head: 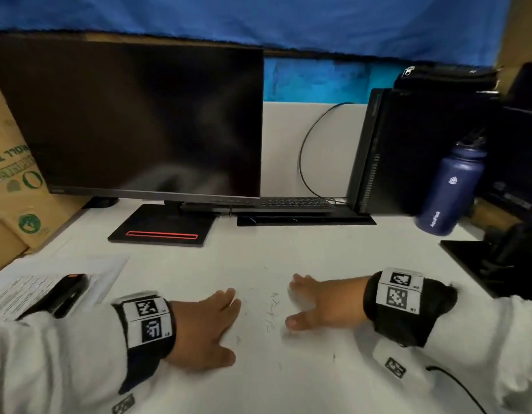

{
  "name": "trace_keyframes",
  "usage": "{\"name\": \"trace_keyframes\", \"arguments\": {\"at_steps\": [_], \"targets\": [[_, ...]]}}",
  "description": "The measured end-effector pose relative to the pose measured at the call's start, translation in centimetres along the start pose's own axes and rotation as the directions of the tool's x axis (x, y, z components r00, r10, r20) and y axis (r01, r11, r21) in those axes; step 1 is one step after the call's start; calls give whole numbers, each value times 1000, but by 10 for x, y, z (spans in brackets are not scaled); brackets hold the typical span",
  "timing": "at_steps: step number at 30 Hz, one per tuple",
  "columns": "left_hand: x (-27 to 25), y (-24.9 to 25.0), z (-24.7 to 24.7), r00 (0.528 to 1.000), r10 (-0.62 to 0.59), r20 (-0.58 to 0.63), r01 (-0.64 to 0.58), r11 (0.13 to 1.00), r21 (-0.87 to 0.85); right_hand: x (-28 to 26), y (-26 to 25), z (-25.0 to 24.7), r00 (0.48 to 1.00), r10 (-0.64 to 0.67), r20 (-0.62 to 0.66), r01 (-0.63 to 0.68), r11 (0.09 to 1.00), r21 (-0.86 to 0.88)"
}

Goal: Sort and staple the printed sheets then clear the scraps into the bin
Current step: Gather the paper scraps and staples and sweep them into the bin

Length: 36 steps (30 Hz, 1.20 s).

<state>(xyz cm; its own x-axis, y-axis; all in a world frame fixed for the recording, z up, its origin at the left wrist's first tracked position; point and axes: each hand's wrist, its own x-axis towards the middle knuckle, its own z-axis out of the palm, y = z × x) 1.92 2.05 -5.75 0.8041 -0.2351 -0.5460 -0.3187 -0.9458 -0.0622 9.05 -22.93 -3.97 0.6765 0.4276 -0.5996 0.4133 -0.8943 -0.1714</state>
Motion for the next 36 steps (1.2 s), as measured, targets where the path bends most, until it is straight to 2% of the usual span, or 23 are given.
{"name": "trace_keyframes", "arguments": {"at_steps": [2,5,7,9,12,15,18,20,22,24,26,29,30,32,34,36], "targets": [[-11,2,-21,1000,-12,-11,13,999,45,-2,31,-19,988,127,-91,-123,991,45],[-8,9,-57,991,-50,-126,53,998,20,11,81,-28,896,395,-203,-408,913,-24],[15,8,-68,984,-87,-156,91,996,22,17,94,-19,857,471,-211,-489,871,-43],[47,7,-70,975,-133,-178,133,991,-13,21,81,-4,865,456,-208,-472,881,-30],[79,25,-71,974,-140,-176,126,988,-89,17,42,15,919,360,-163,-369,929,-25],[86,56,-62,991,-77,-113,78,997,6,0,19,22,978,198,-60,-201,978,-48],[63,65,-48,997,30,-71,-25,998,65,-21,22,14,999,39,-6,-39,999,-29],[36,57,-40,995,96,-22,-95,995,43,-28,34,5,994,70,-83,-70,998,0],[8,40,-34,992,125,30,-126,992,-1,-23,49,-6,967,158,-198,-165,986,-20],[-11,16,-30,993,109,41,-105,991,-84,-12,58,-18,933,233,-275,-260,963,-66],[-25,-8,-30,999,45,-20,-48,988,-148,-1,56,-26,921,273,-276,-301,951,-65],[-38,-36,-25,979,-176,-100,157,973,-172,7,33,-26,950,235,-206,-250,967,-51],[-39,-42,-21,964,-255,-71,242,958,-157,8,21,-22,960,209,-186,-223,973,-60],[-41,-42,-9,937,-339,80,346,932,-103,9,-6,-9,978,151,-146,-165,982,-89],[-47,-29,4,926,-309,216,332,940,-80,3,-33,6,995,52,-85,-62,990,-125],[-52,-16,11,935,-258,244,286,954,-88,-6,-50,16,998,-40,-56,32,989,-146]]}}
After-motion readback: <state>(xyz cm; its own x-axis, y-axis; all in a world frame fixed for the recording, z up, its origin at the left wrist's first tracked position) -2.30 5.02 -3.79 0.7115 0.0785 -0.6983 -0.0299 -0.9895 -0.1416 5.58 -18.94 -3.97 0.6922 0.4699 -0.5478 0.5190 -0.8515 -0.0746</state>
